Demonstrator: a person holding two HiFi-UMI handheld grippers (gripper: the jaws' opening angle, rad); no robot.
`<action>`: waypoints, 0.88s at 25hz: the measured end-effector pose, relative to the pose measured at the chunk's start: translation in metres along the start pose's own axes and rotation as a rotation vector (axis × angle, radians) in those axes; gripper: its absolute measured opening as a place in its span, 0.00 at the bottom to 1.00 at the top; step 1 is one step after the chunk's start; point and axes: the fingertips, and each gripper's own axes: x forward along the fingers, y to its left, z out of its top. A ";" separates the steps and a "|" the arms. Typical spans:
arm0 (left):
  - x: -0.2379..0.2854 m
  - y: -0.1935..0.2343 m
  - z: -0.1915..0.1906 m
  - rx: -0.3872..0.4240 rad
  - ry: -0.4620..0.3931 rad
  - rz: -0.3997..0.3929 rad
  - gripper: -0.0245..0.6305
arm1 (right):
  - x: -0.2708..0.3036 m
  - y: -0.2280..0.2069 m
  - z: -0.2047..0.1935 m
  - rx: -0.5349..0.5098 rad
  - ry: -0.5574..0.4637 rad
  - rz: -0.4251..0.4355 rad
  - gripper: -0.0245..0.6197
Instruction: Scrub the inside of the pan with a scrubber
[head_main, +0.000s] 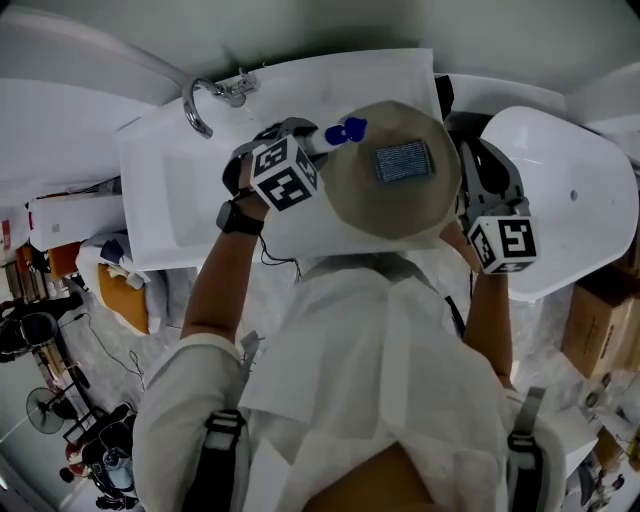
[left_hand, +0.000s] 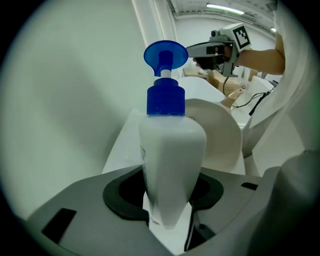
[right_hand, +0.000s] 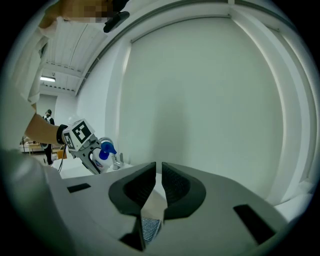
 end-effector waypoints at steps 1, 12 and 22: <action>-0.002 -0.005 0.003 0.017 0.014 -0.015 0.35 | -0.005 -0.001 0.000 0.002 -0.003 -0.006 0.07; 0.001 -0.046 0.020 0.141 0.109 -0.124 0.35 | -0.042 -0.017 -0.006 0.029 -0.028 -0.048 0.07; 0.003 -0.051 0.025 0.143 0.102 -0.138 0.35 | -0.046 -0.021 -0.006 0.027 -0.033 -0.053 0.07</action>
